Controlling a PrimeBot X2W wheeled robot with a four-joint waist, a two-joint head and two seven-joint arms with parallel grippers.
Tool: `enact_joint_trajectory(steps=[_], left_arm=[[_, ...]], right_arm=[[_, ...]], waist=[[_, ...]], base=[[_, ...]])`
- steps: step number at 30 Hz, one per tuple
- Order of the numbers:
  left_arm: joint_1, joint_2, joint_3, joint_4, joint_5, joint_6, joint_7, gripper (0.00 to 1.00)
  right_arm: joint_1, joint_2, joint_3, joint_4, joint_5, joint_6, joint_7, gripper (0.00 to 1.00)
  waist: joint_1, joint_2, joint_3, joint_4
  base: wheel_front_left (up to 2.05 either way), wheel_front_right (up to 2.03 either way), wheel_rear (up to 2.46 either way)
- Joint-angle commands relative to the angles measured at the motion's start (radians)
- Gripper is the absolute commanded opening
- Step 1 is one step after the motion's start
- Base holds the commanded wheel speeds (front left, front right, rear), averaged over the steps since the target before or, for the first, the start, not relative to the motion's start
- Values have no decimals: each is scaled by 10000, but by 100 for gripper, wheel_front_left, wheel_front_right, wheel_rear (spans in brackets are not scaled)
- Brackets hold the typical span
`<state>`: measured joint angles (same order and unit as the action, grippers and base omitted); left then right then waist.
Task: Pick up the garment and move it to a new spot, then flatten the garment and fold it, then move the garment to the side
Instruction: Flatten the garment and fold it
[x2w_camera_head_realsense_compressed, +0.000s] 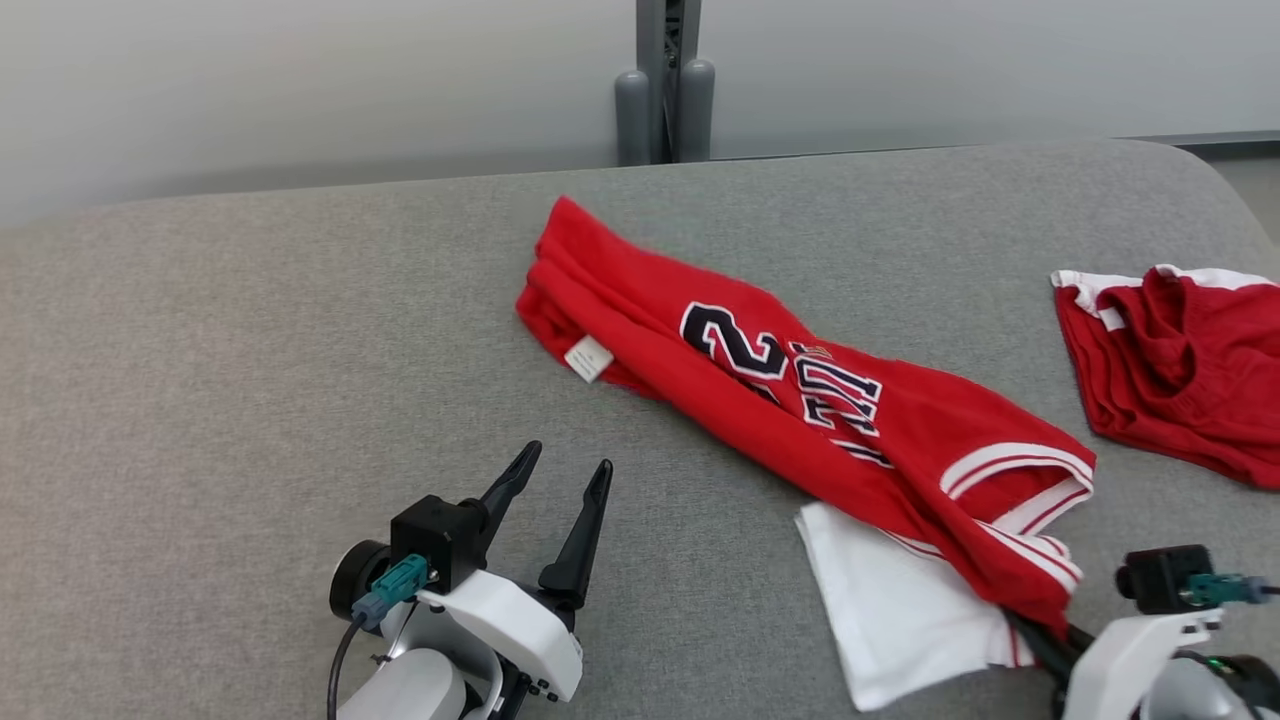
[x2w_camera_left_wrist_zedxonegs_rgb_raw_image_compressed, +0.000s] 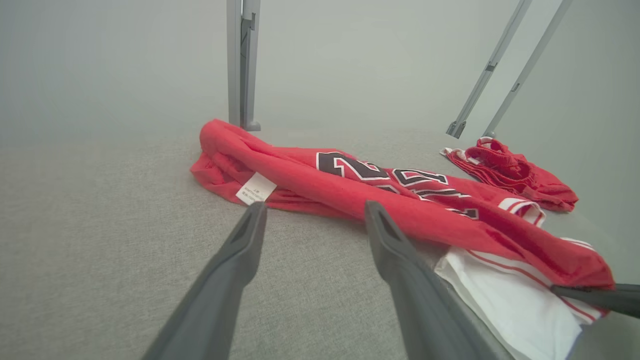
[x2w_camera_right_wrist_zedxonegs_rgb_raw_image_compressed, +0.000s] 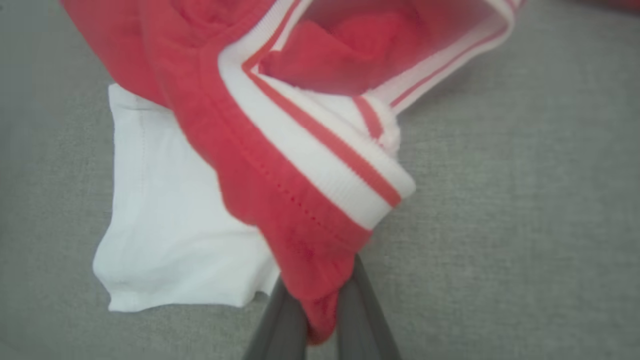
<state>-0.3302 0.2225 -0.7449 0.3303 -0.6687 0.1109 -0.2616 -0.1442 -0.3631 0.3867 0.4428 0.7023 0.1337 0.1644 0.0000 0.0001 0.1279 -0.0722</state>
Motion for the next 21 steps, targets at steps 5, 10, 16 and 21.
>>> enact_joint_trajectory(steps=[5, 10, 16, 21], left_arm=[[125, 15, 159, -2, 113, -80, -43, 100], [89, -9, 243, 28, 181, -146, -43, 100], [121, -23, 291, 160, 3, -233, -19, 100], [-8, -209, 473, 374, -424, -414, 38, 100]], right_arm=[[592, -892, -739, -987, -64, -35, 961, 0], [516, -1321, -1758, -1304, -432, -33, 1567, 0], [-176, -1202, -1888, -639, -832, -33, 1706, 0], [-584, -1016, -1812, 114, -1103, -33, 1401, 73]], waist=[[0, -1, 43, -239], [0, -1, 98, -325], [0, -1, 167, -357], [0, -1, 162, -410]], base=[[0, 0, 0], [0, 0, 0], [0, 0, 0], [0, 0, 0]])
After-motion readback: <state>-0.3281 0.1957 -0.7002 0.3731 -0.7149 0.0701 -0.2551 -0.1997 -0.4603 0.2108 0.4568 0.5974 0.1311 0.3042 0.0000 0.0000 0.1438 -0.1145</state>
